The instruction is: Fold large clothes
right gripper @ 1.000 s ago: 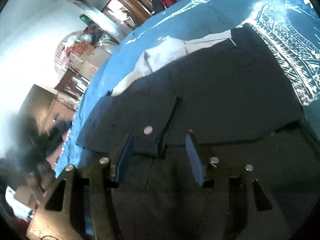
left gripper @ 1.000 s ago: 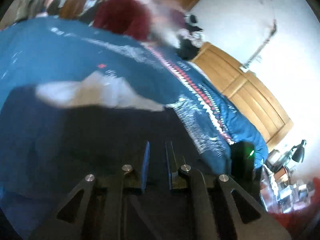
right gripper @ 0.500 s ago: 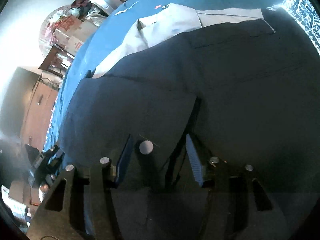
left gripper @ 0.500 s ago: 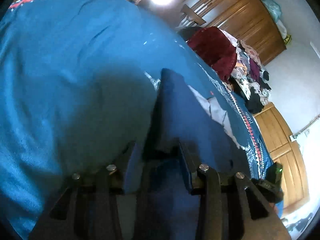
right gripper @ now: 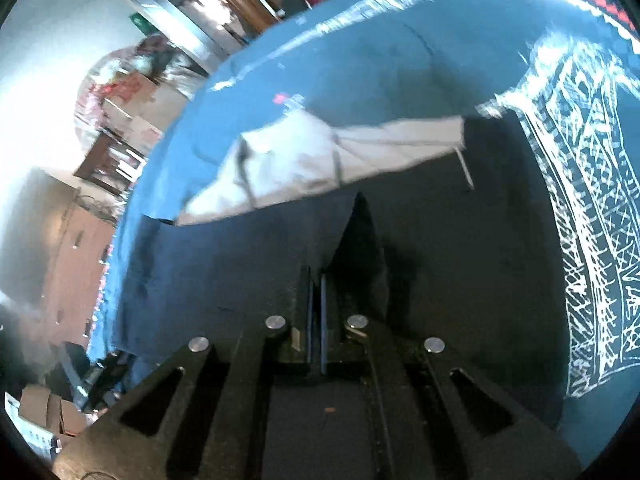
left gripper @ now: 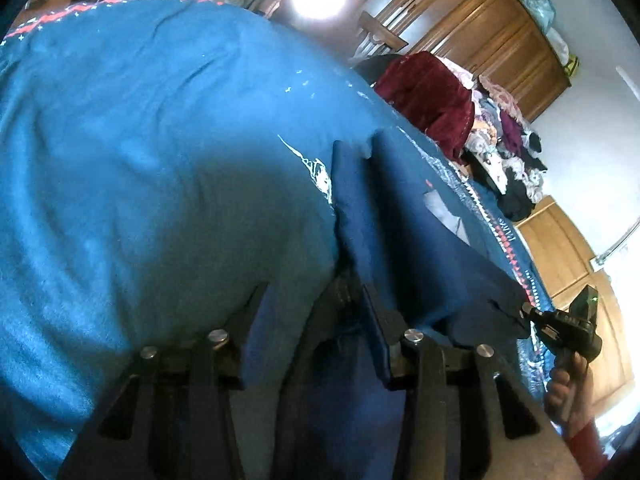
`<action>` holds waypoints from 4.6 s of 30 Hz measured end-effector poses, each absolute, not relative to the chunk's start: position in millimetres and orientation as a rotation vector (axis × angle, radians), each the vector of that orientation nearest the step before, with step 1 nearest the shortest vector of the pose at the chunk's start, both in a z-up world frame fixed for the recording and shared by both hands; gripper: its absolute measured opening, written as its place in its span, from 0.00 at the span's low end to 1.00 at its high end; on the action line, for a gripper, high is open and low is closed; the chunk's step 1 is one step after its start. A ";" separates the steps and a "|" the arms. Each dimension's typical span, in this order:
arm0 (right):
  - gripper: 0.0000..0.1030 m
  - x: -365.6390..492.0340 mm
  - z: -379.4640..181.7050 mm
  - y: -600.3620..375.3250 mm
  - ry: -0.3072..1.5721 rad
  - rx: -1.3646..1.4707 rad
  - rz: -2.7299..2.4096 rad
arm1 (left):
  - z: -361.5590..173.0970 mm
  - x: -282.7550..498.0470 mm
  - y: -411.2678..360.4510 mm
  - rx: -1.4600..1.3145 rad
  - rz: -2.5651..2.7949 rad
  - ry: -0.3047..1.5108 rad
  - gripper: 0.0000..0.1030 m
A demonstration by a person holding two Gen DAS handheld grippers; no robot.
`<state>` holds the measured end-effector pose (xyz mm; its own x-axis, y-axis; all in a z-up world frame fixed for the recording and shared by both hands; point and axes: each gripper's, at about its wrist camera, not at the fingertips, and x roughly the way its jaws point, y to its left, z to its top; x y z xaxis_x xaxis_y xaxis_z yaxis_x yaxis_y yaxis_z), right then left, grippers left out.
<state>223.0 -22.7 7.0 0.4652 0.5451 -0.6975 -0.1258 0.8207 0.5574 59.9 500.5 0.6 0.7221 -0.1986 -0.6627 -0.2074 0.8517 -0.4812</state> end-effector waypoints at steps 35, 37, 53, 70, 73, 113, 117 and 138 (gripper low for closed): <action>0.14 219.2 -22.9 -71.7 1.019 0.344 0.312 | 6.7 161.4 440.8 -0.249 0.139 0.972 0.56; 0.17 204.6 -7.8 -83.3 0.952 0.366 0.351 | 21.1 148.6 435.7 -0.215 0.116 0.933 0.55; 0.40 85.2 -12.1 -114.8 1.069 0.321 0.312 | 31.4 17.7 433.4 -0.119 0.041 1.005 0.67; 1.00 -52.7 -39.2 -102.2 0.931 0.169 0.071 | 9.3 -30.5 380.5 0.005 0.146 0.847 0.89; 1.00 -50.1 -41.6 -97.4 0.940 0.127 0.066 | 5.8 -29.6 389.1 -0.039 0.148 0.860 0.96; 1.00 -55.8 -42.6 -96.3 0.943 0.156 0.093 | -0.7 -32.9 390.5 -0.028 0.165 0.854 0.99; 1.00 -55.8 -42.6 -96.0 0.943 0.157 0.094 | -0.6 -33.1 390.6 -0.028 0.166 0.853 0.99; 1.00 -54.8 -35.1 -107.9 1.000 0.202 0.192 | 12.1 -32.6 400.4 -0.061 0.127 0.952 0.97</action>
